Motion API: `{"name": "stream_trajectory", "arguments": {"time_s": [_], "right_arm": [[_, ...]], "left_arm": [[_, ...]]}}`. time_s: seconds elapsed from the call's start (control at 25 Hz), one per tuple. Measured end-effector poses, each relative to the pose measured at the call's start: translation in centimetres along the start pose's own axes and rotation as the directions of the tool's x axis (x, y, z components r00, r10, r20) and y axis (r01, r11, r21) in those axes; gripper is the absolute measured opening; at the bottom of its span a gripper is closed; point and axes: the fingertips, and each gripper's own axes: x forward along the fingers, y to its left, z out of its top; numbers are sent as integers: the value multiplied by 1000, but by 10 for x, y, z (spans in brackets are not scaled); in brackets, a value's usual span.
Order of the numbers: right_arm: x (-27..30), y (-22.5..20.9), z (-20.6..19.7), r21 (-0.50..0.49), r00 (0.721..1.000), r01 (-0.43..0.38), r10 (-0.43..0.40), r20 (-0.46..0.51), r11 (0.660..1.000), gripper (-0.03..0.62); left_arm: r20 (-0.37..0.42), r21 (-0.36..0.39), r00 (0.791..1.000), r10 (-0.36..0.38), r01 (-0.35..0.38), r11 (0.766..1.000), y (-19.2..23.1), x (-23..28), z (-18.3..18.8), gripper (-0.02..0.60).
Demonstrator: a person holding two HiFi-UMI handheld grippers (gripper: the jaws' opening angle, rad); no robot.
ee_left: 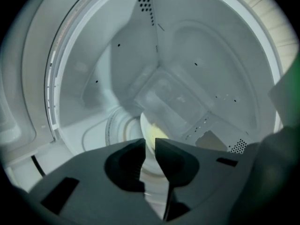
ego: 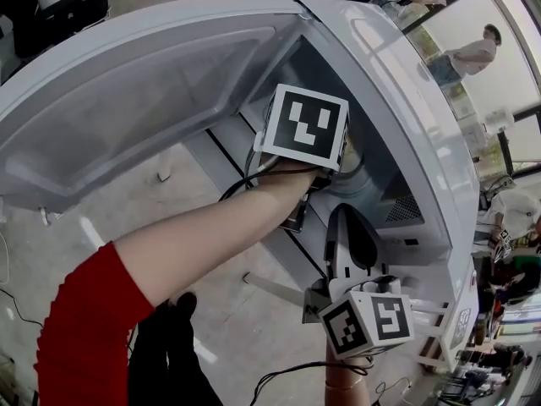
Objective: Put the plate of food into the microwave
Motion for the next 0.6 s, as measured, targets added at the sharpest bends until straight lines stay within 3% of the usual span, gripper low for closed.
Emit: {"name": "stream_trajectory", "arguments": {"time_s": [0.16, 0.6], "right_arm": [[-1, -2, 0, -3, 1000, -6, 6, -1, 1000, 12], [-2, -6, -4, -2, 1000, -6, 6, -14, 1000, 12]], "left_arm": [[0, 51, 1000, 19, -19, 998, -2, 1, -2, 64], [-57, 71, 998, -1, 5, 997, -8, 7, -10, 80]]}}
